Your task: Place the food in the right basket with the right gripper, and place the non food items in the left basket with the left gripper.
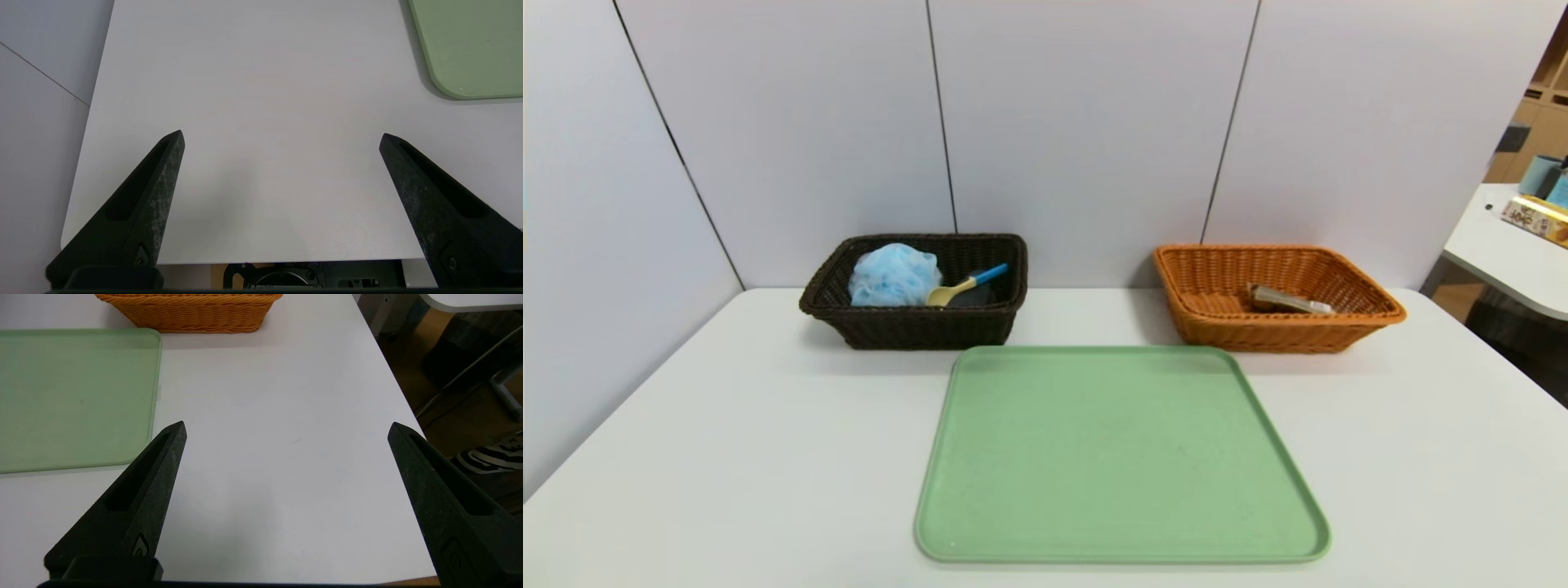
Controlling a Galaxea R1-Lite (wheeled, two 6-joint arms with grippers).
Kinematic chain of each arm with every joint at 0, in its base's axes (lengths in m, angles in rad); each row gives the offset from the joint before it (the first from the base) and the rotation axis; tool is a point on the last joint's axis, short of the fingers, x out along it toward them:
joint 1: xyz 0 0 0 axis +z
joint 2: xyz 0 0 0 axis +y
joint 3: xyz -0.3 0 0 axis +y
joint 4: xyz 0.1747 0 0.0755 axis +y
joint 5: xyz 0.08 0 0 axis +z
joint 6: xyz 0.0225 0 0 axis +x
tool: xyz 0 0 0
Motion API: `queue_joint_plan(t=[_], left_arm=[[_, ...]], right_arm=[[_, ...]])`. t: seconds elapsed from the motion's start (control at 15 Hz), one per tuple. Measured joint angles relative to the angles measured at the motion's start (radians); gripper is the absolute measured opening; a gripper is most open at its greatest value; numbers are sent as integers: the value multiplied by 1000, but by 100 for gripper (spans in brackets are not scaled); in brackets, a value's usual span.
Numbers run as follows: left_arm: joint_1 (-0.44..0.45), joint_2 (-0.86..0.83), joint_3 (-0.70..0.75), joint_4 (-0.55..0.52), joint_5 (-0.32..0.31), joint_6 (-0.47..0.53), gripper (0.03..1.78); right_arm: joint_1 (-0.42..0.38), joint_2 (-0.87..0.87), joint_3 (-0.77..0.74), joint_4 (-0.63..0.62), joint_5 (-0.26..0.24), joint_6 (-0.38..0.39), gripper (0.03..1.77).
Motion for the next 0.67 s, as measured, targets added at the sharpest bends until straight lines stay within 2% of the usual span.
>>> queue_joint_plan(t=[0.47,0.67], left_arm=[[13,-103,109,1,-3,1,169],[23,-151,146,0,-5,3,169]], right_arm=[[-24,-103,74,47,10,-11,170],[-46,-165,117,45,16,-54,170]])
